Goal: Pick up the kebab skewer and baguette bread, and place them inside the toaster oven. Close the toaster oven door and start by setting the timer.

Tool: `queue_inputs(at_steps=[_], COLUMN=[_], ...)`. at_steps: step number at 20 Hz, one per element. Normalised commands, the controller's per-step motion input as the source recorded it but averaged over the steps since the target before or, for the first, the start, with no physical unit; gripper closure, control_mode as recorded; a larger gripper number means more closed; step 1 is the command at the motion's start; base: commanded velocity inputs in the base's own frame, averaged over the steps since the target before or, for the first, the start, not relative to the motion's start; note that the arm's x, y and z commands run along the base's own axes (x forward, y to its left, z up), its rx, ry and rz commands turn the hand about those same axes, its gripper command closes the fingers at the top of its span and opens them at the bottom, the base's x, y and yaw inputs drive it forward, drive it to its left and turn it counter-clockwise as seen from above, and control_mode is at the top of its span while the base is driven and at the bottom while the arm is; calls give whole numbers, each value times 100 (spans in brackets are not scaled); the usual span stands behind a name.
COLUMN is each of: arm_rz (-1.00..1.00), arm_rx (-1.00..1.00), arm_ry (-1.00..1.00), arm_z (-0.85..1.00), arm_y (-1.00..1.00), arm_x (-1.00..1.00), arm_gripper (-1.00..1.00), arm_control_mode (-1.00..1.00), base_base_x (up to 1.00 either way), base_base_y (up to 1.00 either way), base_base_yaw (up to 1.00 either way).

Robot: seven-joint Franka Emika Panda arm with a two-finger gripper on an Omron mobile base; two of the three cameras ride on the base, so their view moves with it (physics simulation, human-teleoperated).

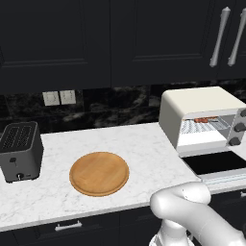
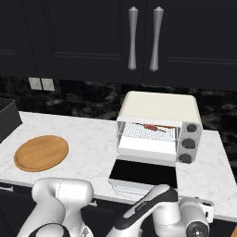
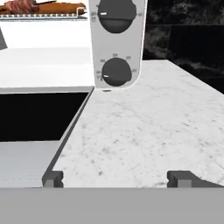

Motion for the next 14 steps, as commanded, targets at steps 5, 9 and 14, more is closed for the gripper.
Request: queue_inputs(at_steps=[5, 9, 14], arm_rz=[0, 0, 1], arm_rx=[13, 19, 21], arm_ry=[-3, -7, -8], arm_z=[13, 29, 35], arm_y=[11, 11, 21], arm_x=[0, 0, 0], arm_gripper=[-100, -100, -100], arm_control_mode=[-100, -100, -100], base_base_x=[0, 0, 0], base_base_y=[0, 0, 0], base_base_yaw=[0, 0, 0])
